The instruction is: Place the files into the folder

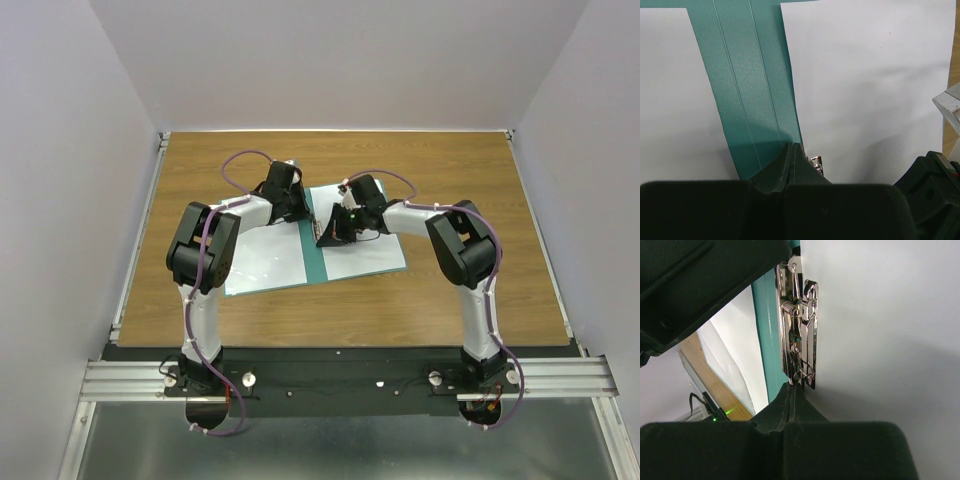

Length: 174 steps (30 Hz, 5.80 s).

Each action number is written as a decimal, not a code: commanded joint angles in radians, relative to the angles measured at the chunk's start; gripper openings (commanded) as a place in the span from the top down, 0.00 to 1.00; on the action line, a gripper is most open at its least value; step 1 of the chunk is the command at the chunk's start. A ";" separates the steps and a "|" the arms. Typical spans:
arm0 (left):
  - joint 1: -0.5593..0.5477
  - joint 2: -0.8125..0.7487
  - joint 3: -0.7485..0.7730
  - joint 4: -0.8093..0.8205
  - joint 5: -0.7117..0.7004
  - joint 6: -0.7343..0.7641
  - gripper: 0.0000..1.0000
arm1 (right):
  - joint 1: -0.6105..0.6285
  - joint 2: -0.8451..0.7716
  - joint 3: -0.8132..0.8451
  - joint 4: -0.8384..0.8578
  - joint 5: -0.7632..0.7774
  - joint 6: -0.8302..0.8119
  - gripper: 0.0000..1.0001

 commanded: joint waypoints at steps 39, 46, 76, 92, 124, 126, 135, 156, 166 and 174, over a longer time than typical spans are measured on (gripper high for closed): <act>0.009 -0.234 -0.010 -0.060 -0.119 0.011 0.20 | 0.035 -0.306 0.126 -0.281 0.176 -0.158 0.36; 0.037 -0.546 -0.143 -0.141 -0.319 -0.022 0.04 | 0.125 -0.251 0.236 -0.356 0.476 -0.213 0.27; 0.109 -1.103 -0.691 -0.307 -0.561 -0.234 0.04 | 0.305 0.259 0.696 -0.616 1.037 -0.253 0.65; 0.109 -1.106 -0.694 -0.287 -0.539 -0.219 0.03 | 0.326 0.294 0.746 -0.687 1.130 -0.166 0.99; 0.279 -1.196 -0.834 0.321 0.175 -0.007 0.03 | 0.166 -0.318 0.494 -0.563 1.019 -0.416 0.99; 0.281 -1.219 -0.850 0.328 0.186 -0.013 0.03 | 0.149 -0.358 0.465 -0.551 0.967 -0.422 0.99; 0.285 -1.215 -0.867 0.395 0.306 -0.047 0.03 | 0.119 -0.412 0.433 -0.506 0.827 -0.411 0.99; 0.293 -1.190 -0.841 0.317 0.249 -0.038 0.03 | 0.093 -0.473 0.442 -0.497 0.761 -0.426 0.99; 0.293 -1.202 -0.854 0.429 0.383 -0.094 0.81 | 0.093 -0.406 0.439 -0.469 0.670 -0.391 0.99; 0.293 -1.221 -0.800 0.261 0.338 -0.104 1.00 | 0.090 -0.320 0.407 -0.457 0.673 -0.368 0.99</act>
